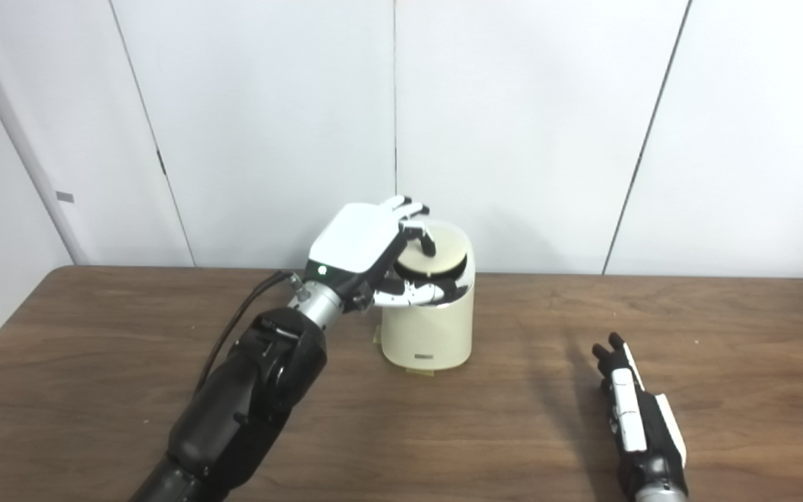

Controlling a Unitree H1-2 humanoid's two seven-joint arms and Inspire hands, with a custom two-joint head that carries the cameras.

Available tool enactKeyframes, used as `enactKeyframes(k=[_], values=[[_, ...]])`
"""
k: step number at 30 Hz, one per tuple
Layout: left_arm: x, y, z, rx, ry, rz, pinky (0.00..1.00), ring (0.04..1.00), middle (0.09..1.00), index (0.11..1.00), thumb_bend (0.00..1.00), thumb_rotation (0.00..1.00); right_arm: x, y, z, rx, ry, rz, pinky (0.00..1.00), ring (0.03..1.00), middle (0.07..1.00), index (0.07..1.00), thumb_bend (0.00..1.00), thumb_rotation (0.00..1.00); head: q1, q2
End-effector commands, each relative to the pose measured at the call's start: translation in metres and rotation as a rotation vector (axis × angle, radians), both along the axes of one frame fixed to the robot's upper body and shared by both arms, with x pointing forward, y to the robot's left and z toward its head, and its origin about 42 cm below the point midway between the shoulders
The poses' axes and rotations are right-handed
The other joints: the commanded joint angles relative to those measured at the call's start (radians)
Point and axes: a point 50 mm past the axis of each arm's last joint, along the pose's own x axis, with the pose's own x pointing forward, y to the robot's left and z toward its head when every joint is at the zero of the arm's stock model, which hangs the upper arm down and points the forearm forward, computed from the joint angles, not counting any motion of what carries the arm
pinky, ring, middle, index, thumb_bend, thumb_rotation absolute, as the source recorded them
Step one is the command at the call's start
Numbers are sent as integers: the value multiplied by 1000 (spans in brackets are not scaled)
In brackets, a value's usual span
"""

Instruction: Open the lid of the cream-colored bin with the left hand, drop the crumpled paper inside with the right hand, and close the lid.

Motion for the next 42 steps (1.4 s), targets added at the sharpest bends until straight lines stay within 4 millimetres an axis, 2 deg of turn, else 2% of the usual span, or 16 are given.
enactKeyframes(k=[1,8,14,18,23,29,36,39,42], values=[[3,0,23,19,-64,0,816,939,893,666,617,783,2,5,8,-5,-24,14,978,985,947,987,588,1000,-1,0],[3,2,17,49,-26,3,805,935,880,678,626,825,2,4,9,-18,-18,11,992,999,957,990,587,1000,-3,6],[4,3,10,104,16,20,837,957,899,706,629,854,2,5,9,-26,-22,13,997,1000,960,994,599,1000,-10,8],[6,2,6,150,23,19,855,968,910,727,635,883,2,4,11,-21,-31,14,994,998,959,991,563,1000,-10,11],[7,1,3,260,-2,23,900,982,926,744,642,924,2,4,13,-18,-30,7,988,994,957,992,572,1000,-8,19],[5,2,-7,377,-34,25,926,976,922,720,634,910,2,4,13,-14,-29,4,990,994,957,989,608,1000,-12,22],[2,3,-8,353,-22,21,925,975,920,714,637,919,2,5,14,-14,-33,4,989,990,954,990,598,1000,-7,29],[-1,5,-4,285,-28,19,899,953,897,711,628,895,3,6,14,-7,-32,3,993,995,958,993,596,1000,-6,27],[-5,9,0,159,-32,14,850,911,866,748,619,863,4,7,13,3,-30,1,998,997,957,990,601,1000,-5,26]])
